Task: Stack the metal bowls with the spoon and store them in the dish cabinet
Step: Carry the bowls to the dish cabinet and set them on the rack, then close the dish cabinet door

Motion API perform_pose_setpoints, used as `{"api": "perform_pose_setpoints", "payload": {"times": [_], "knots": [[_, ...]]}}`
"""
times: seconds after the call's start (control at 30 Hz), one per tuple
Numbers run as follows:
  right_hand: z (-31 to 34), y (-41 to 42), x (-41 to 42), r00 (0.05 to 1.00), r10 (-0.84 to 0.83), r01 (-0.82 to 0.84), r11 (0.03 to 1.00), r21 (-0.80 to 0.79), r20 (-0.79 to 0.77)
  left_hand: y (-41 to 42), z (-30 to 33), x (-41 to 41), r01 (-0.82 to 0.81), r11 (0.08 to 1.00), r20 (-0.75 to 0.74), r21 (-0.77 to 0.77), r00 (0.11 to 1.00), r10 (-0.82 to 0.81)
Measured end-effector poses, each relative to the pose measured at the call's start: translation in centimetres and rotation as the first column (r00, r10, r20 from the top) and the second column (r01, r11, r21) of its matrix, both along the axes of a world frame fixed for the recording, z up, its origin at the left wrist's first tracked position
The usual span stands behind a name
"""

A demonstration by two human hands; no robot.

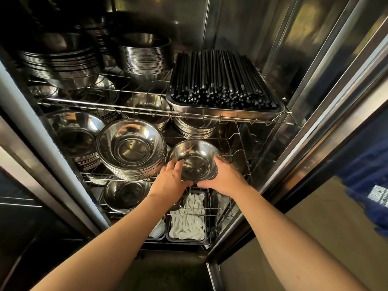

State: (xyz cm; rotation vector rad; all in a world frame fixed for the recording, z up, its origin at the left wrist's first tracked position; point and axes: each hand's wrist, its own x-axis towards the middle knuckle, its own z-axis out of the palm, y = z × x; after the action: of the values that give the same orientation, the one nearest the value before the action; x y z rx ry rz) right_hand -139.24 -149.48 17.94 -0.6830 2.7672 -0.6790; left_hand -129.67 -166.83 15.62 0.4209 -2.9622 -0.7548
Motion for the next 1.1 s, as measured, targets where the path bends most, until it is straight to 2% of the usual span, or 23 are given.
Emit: {"api": "perform_pose_setpoints", "payload": {"times": [0.17,0.43,0.7,1.0,1.1], "knots": [[-0.3,-0.2,0.5,1.000,-0.009,0.009,1.000,-0.008,-0.023,-0.1,-0.2,0.0,0.008,1.000,0.009,0.007,1.000,-0.008],[-0.4,-0.5,0.8,1.000,-0.030,0.030,0.995,0.098,0.000,-1.3,0.2,0.4,0.057,0.998,0.025,-0.015,0.998,-0.057],[0.0,-0.8,2.3,0.999,-0.039,0.042,0.975,0.219,-0.017,-3.3,0.3,1.7,0.193,0.976,0.117,-0.096,0.976,-0.182],[0.2,1.7,8.2,0.989,-0.126,0.140,0.961,0.236,-0.076,-4.2,0.2,3.7,0.350,0.921,0.184,-0.172,0.930,-0.319],[1.2,3.8,11.0,0.979,-0.168,0.190,0.955,0.228,-0.115,-3.5,0.7,4.4,0.391,0.909,0.228,-0.146,0.907,-0.353]]}}
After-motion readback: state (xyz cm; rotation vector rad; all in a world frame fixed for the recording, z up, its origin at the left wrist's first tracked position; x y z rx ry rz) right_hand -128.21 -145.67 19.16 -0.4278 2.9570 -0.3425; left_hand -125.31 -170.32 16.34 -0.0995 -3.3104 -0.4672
